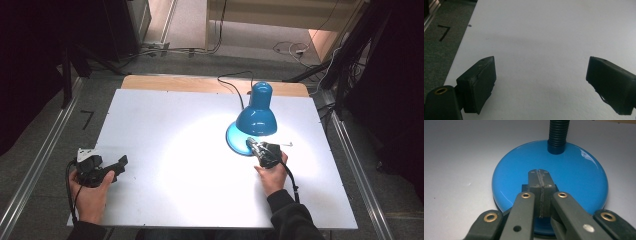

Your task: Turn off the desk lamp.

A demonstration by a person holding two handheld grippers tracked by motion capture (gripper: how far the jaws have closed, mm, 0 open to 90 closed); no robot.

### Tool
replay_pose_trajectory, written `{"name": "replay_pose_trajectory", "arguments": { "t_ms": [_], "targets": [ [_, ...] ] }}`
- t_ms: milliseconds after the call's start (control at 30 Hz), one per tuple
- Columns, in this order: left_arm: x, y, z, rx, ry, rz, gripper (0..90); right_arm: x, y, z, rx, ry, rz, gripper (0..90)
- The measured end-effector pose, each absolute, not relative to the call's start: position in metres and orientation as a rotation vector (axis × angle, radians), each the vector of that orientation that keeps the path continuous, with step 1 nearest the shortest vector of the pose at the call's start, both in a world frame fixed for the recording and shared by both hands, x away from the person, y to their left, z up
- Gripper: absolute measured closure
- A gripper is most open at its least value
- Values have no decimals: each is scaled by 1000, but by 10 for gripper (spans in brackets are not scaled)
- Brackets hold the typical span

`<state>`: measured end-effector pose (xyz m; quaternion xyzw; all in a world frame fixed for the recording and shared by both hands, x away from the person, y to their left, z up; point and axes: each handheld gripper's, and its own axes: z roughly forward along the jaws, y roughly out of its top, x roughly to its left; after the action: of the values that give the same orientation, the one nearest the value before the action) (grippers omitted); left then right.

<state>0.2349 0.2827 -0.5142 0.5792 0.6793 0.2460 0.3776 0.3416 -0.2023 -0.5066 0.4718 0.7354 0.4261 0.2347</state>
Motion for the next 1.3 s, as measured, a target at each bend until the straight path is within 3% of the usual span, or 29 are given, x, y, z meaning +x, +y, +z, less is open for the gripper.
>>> {"name": "replay_pose_trajectory", "arguments": {
  "t_ms": [1300],
  "targets": [
    [236,282,-515,1488,1736,628,102,350,-202,-509,1300,1995,1178,881]
  ]
}}
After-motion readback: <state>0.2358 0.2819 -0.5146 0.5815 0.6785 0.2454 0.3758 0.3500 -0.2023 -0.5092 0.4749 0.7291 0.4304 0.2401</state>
